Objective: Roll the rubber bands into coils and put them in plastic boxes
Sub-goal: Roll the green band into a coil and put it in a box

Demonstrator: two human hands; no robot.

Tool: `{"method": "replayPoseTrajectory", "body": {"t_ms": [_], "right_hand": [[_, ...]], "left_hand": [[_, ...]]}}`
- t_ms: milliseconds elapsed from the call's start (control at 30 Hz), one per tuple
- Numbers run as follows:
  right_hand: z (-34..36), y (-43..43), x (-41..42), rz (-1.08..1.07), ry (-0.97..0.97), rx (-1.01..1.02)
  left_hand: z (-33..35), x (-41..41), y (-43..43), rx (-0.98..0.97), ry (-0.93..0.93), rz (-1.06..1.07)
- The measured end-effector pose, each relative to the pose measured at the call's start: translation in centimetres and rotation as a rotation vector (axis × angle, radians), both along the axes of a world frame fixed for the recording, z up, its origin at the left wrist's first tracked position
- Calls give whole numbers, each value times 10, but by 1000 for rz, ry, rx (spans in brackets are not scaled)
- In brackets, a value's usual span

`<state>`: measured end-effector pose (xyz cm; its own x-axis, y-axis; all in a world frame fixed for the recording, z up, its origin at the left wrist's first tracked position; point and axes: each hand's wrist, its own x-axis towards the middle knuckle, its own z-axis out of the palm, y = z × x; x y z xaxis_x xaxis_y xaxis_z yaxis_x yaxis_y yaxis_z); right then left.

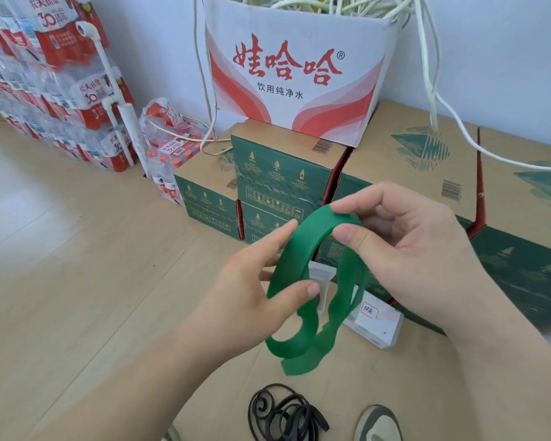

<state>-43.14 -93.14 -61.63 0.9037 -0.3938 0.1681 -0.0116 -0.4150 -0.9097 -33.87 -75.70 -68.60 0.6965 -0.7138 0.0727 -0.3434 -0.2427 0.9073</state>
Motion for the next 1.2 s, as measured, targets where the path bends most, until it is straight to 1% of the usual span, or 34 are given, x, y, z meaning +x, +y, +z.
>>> {"method": "replayPoseTrajectory", "body": {"t_ms": [67,133,200,267,367,433,500,600,633,733,800,867,967,1000,1067,1200], "right_hand": [[-2,2,0,26,-9,45],[-3,4,0,62,-28,136],[-2,4,0,98,-35,185],[0,0,-2,122,-8,162],[1,-11,-6,125,106,47],[3,-14,-8,146,157,89],[3,-12,-9,224,211,116],[-1,-3,-6,302,300,-13],[-2,-1,-5,314,314,-26],[0,4,-2,338,288,24],[0,6,-1,333,265,25],[-3,8,0,318,266,-13],[-4,9,-1,299,263,-25],[-3,9,-2,296,252,-17],[-1,8,-3,289,230,-5],[0,2,-4,242,241,38]], "left_hand": [[-2,-3,-5,-15,-49,12],[-4,-5,-9,-14,-85,-7],[-5,-7,-10,-21,-60,-16],[-3,-5,-9,-37,-28,-12],[2,2,-3,-19,-55,-16],[6,5,3,2,-87,-26],[9,5,7,11,-146,-40],[12,-1,9,-37,-317,-45],[13,-4,9,-61,-353,-28],[16,-8,10,-122,-294,51],[17,-6,10,-127,-266,66],[15,-2,11,-70,-219,27],[7,-1,11,107,-109,-128],[3,-3,10,128,-76,-165],[-3,-4,11,107,-35,-163],[2,-1,14,9,73,-42]]}}
